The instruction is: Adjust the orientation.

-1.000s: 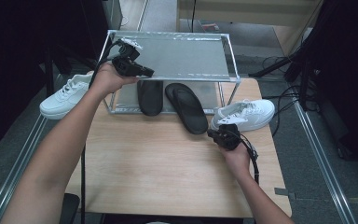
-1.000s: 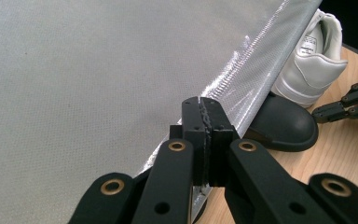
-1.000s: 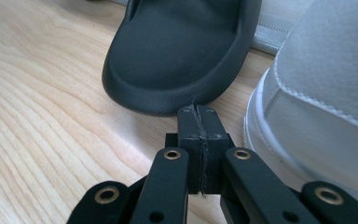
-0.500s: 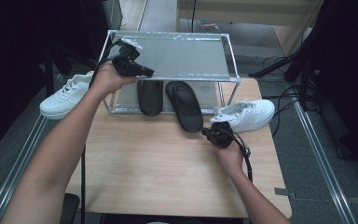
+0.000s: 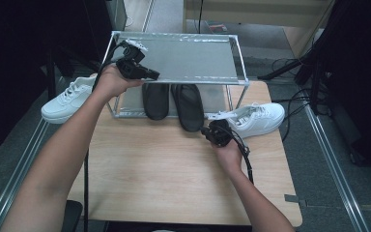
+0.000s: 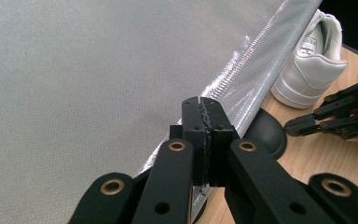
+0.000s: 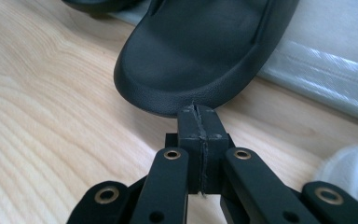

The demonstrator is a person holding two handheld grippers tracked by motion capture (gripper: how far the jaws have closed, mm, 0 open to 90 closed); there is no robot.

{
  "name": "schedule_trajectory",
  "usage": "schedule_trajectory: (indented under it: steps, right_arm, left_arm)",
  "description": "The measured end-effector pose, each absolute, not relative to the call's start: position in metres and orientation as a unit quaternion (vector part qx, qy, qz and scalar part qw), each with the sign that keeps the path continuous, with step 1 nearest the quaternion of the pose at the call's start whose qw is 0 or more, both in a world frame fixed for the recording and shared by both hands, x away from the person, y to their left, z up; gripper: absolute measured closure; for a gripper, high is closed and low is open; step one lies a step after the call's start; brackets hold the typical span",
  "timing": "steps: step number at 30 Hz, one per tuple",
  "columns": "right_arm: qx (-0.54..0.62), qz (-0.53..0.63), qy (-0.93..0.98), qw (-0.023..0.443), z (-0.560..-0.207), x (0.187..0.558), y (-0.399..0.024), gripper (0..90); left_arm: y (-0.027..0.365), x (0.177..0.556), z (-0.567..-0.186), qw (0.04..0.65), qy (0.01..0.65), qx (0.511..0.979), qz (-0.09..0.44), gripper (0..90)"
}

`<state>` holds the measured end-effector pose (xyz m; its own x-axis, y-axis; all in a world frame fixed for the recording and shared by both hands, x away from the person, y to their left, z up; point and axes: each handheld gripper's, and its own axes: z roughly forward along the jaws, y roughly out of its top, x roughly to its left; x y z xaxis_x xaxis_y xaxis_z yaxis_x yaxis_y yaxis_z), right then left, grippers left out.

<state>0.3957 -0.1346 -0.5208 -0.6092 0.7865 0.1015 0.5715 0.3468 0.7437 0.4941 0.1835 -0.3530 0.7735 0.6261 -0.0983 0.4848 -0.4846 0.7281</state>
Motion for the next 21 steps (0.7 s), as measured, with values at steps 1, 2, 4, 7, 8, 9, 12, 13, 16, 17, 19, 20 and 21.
schedule_trajectory:
  steps: [1,2,4,7,8,9,12,13,16,17,19,20,21]
  right_arm:
    - [0.421,0.388,0.809,0.137,-0.521,0.398,-0.131,90.0]
    - [0.420,0.387,0.809,0.137,-0.521,0.400,-0.129,90.0]
    - [0.420,0.387,0.809,0.136,-0.521,0.404,-0.122,90.0]
    - [0.421,0.386,0.810,0.136,-0.521,0.410,-0.115,90.0]
    - [0.422,0.383,0.810,0.136,-0.522,0.413,-0.112,90.0]
    - [0.421,0.384,0.810,0.136,-0.522,0.416,-0.110,90.0]
    - [0.425,0.382,0.809,0.135,-0.522,0.424,-0.102,90.0]
    - [0.425,0.383,0.809,0.134,-0.523,0.426,-0.100,90.0]
    - [0.426,0.384,0.808,0.131,-0.523,0.430,-0.093,90.0]
    - [0.427,0.385,0.808,0.128,-0.523,0.431,-0.090,90.0]
    - [0.431,0.387,0.806,0.124,-0.524,0.433,-0.087,90.0]
    - [0.432,0.387,0.805,0.125,-0.524,0.434,-0.085,90.0]
    - [0.433,0.388,0.804,0.124,-0.524,0.435,-0.083,90.0]
  left_arm:
    - [0.184,0.494,-0.353,0.391,0.324,0.857,0.090,89.9]
    - [0.184,0.494,-0.353,0.391,0.323,0.857,0.090,89.9]
    - [0.184,0.494,-0.353,0.391,0.323,0.857,0.090,89.9]
    - [0.184,0.494,-0.353,0.392,0.323,0.857,0.089,89.9]
    - [0.184,0.494,-0.353,0.392,0.323,0.856,0.090,89.9]
    - [0.184,0.494,-0.353,0.393,0.323,0.856,0.089,89.9]
    - [0.184,0.493,-0.354,0.395,0.325,0.855,0.091,89.9]
    - [0.184,0.493,-0.354,0.394,0.324,0.855,0.092,89.9]
    - [0.184,0.494,-0.354,0.395,0.324,0.855,0.091,89.8]
    - [0.184,0.494,-0.354,0.394,0.322,0.856,0.091,89.9]
    - [0.185,0.494,-0.354,0.395,0.323,0.856,0.090,89.9]
    - [0.185,0.494,-0.354,0.395,0.323,0.856,0.089,89.8]
    - [0.185,0.494,-0.354,0.395,0.323,0.856,0.088,89.8]
